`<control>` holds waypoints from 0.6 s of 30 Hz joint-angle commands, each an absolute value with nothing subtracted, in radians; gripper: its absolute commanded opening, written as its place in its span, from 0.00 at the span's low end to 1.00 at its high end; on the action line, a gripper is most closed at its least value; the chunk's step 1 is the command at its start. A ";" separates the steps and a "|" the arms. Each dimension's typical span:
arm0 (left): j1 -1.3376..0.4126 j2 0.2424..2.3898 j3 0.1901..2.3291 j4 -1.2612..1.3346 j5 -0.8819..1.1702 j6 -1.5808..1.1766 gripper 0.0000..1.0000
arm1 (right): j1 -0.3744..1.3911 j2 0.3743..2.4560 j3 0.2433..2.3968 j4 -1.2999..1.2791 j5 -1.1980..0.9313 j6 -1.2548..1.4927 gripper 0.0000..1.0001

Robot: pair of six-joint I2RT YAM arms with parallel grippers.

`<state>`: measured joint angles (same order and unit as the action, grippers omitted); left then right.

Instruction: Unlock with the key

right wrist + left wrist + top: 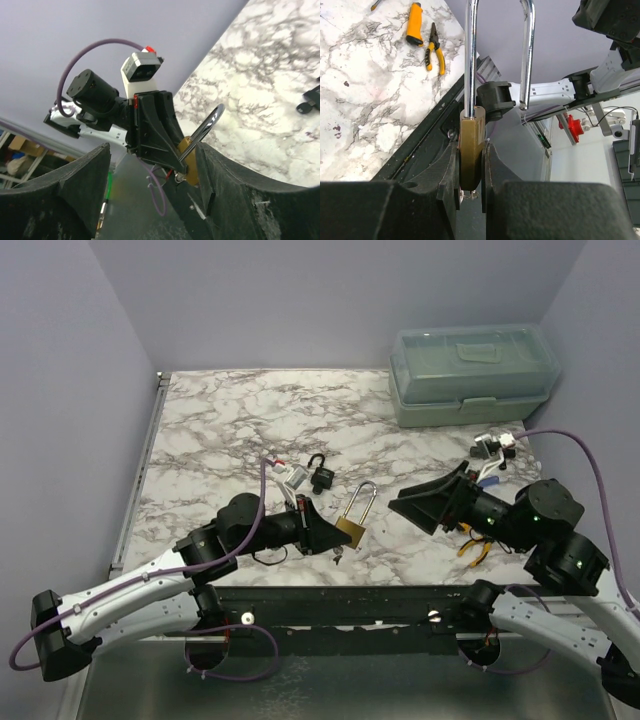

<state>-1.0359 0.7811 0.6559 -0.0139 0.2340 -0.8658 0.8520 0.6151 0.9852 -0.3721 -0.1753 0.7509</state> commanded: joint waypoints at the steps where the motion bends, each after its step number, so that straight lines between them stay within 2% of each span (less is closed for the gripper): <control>1: -1.035 0.734 0.706 0.044 0.257 -0.860 0.00 | 0.859 0.582 1.014 -0.481 -0.085 0.615 0.74; 4: -1.035 0.733 0.732 0.022 0.297 -0.843 0.00 | 0.860 0.557 1.013 -0.461 -0.092 0.574 0.75; 9: -1.036 0.735 0.766 -0.040 0.344 -0.810 0.00 | 0.860 0.625 1.084 -0.558 0.038 0.611 0.74; 18: -1.035 0.742 0.769 -0.054 0.346 -0.801 0.00 | 0.860 0.787 1.083 -0.494 -0.150 0.698 0.69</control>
